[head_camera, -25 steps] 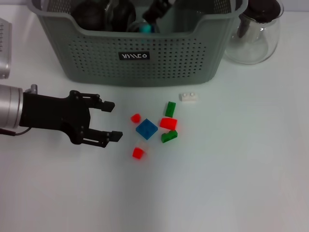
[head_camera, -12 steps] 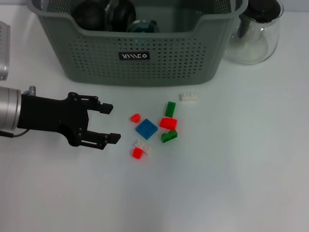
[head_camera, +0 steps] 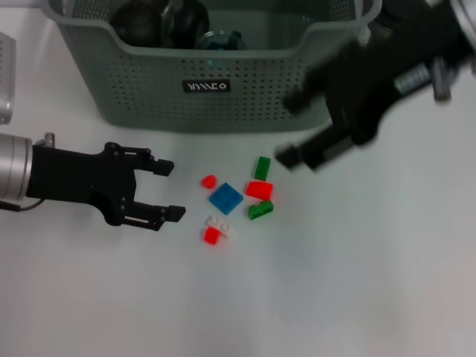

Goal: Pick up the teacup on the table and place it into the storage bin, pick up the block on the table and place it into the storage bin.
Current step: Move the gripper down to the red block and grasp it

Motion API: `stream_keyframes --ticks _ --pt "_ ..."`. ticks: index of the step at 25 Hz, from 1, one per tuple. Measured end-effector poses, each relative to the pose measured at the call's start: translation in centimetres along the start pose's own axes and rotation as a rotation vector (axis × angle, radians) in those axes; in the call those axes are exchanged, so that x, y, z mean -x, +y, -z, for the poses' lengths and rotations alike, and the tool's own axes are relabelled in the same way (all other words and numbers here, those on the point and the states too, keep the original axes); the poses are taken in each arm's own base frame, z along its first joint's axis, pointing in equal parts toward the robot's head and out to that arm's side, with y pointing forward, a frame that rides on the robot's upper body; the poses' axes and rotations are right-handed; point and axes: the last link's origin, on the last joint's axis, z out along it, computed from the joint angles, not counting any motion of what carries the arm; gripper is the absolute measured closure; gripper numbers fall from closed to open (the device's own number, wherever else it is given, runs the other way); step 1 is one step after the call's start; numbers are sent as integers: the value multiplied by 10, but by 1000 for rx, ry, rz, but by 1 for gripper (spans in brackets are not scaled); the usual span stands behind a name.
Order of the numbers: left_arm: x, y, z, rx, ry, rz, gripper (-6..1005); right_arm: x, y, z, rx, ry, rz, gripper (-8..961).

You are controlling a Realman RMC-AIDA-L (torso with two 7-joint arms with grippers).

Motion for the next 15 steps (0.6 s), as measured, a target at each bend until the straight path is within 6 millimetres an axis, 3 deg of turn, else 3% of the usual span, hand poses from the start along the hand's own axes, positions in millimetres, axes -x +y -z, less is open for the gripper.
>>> stream_keyframes --ticks 7,15 --pt "-1 0 -1 3 1 -3 203 -32 -13 -44 55 214 -128 146" --pt "-1 0 -1 3 2 -4 204 -40 -43 -95 -6 325 -237 145"
